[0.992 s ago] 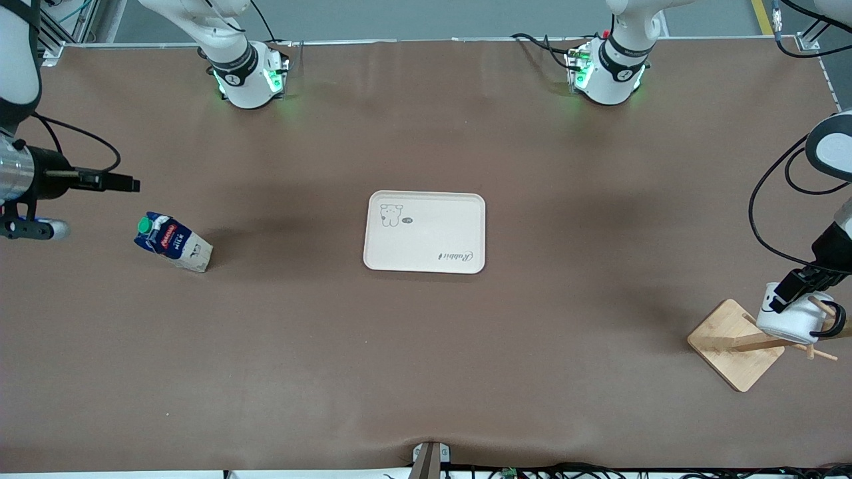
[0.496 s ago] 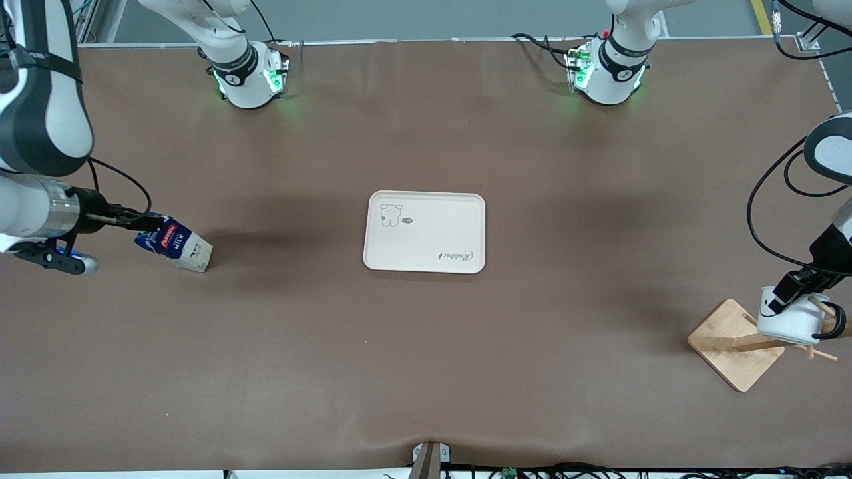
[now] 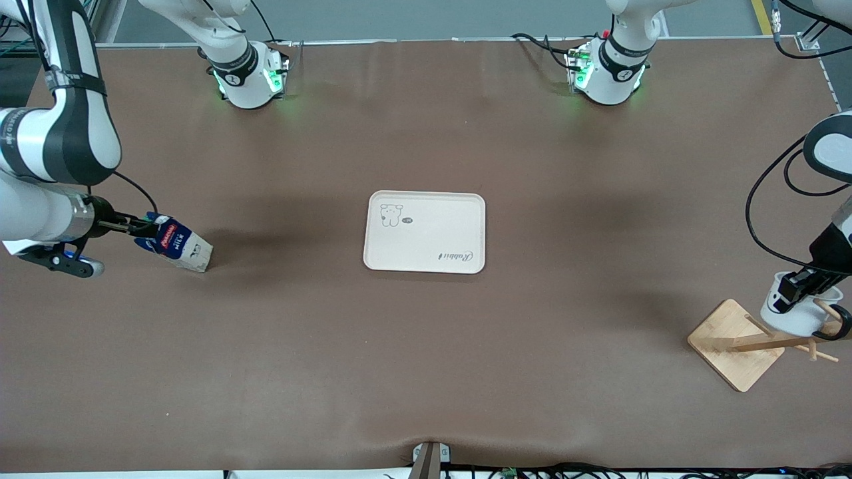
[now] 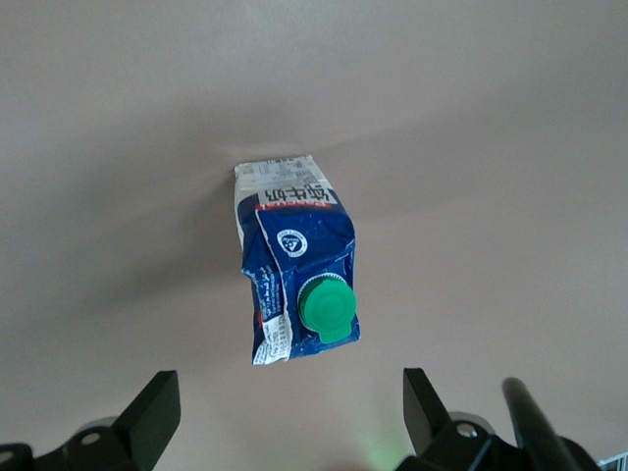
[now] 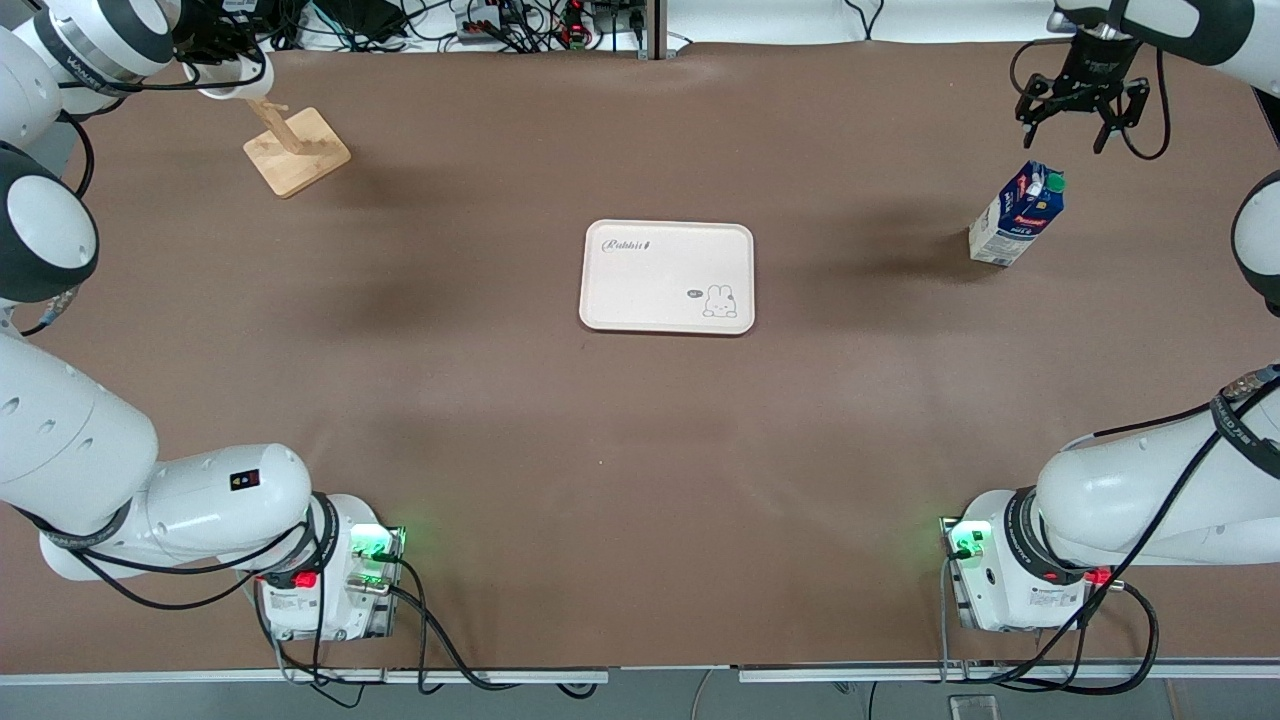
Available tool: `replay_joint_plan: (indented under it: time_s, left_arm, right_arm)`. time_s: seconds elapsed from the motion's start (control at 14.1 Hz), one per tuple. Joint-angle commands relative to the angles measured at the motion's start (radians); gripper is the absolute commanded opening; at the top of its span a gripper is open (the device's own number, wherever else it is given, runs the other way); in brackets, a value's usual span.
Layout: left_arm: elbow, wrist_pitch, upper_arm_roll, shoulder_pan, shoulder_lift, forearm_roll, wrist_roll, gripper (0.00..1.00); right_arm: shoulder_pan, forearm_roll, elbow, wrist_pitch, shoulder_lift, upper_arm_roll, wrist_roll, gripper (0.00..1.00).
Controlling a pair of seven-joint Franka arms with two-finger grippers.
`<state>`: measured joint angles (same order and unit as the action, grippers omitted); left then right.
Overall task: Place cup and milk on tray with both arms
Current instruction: 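Close the right gripper on the milk carton while the left gripper lifts the mug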
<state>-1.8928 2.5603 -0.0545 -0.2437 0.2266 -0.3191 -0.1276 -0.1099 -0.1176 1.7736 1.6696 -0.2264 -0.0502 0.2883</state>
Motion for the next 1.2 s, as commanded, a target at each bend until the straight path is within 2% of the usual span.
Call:
replay_joint_plan:
  time_s: [0.0,0.21,0.71,0.92,0.99,1.06,1.13]
  left_arm:
    - [-0.002,-0.031,-0.007,-0.003,-0.027,-0.031,-0.043,0.00]
    - [0.003,-0.102,-0.007,0.000,-0.064,-0.031,-0.041,0.00]
    - [0.020,-0.380,-0.010,-0.003,-0.145,-0.041,-0.029,0.00]
    - [0.021,-0.425,-0.015,0.003,-0.168,-0.092,0.035,0.00]
    - [0.033,-0.430,-0.036,0.003,-0.168,-0.094,0.072,0.00]
    - [0.041,-0.433,-0.062,0.003,-0.168,-0.094,0.107,0.00]
    - [0.046,-0.436,-0.077,0.004,-0.167,-0.094,0.149,0.00]
  right_arm:
    - [-0.005,-0.022,0.114,0.083,0.039,-0.008,0.011,1.00]
    - [-0.007,-0.022,0.207,0.192,0.071,-0.007,-0.005,1.00]
    - [-0.040,-0.022,0.253,0.272,0.075,-0.005,-0.035,1.00]
    - [-0.056,-0.022,0.329,0.431,0.076,-0.007,-0.055,1.00]
    - [-0.059,-0.022,0.346,0.458,0.082,-0.007,-0.064,1.00]
    - [-0.059,-0.022,0.349,0.458,0.088,-0.007,-0.066,0.95]
    - [-0.060,-0.021,0.348,0.458,0.088,-0.007,-0.066,0.71]
